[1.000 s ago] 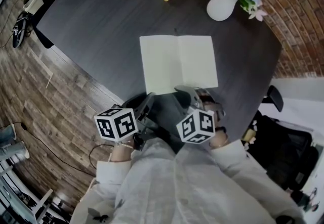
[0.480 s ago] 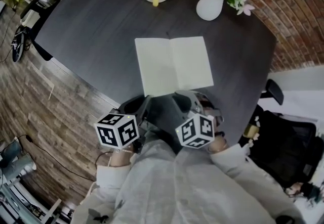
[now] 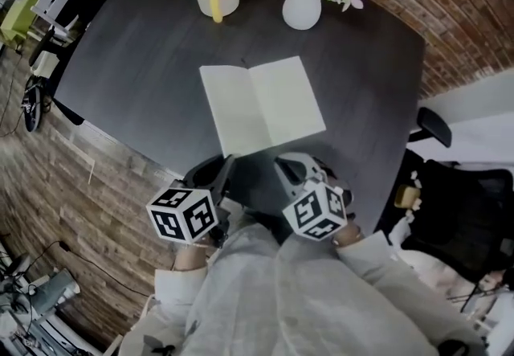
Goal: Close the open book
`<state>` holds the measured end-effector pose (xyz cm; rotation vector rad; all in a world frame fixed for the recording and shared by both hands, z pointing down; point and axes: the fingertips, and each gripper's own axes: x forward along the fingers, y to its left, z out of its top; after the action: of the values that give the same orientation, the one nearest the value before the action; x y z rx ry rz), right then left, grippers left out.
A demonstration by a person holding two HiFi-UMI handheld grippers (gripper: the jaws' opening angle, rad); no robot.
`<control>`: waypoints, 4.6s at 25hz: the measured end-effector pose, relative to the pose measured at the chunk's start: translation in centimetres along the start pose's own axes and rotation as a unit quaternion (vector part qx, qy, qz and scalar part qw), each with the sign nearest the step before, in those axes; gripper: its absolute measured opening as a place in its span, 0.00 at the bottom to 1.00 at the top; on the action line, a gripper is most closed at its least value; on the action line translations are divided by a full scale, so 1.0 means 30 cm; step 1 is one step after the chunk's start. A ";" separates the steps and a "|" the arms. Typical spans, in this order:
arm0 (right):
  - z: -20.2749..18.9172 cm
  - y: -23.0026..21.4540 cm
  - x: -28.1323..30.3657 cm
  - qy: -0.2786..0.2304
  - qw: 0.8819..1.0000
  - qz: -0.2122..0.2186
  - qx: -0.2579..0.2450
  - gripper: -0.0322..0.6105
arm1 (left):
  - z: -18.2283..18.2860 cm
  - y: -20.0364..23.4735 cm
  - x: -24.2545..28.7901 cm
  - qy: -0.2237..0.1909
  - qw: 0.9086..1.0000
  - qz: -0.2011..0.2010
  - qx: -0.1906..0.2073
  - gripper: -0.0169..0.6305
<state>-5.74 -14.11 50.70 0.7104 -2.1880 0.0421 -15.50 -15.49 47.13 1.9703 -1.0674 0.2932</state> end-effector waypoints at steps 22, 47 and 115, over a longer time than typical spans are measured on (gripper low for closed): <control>-0.157 -0.096 -0.130 -0.015 0.994 -0.039 0.100 0.06 | 0.081 -0.264 0.199 0.030 0.991 -0.066 0.114 0.07; -0.319 -0.224 -0.164 0.006 0.982 -0.074 0.171 0.06 | 0.026 -0.407 0.498 0.096 0.977 -0.092 0.167 0.06; -0.430 -0.297 -0.200 0.011 0.968 -0.110 0.224 0.06 | -0.110 -0.389 0.723 0.195 0.951 -0.044 0.235 0.09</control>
<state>10.80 -15.40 53.21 1.1954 -2.0814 0.4391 7.30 -22.23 54.38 2.2356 -0.6899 0.9183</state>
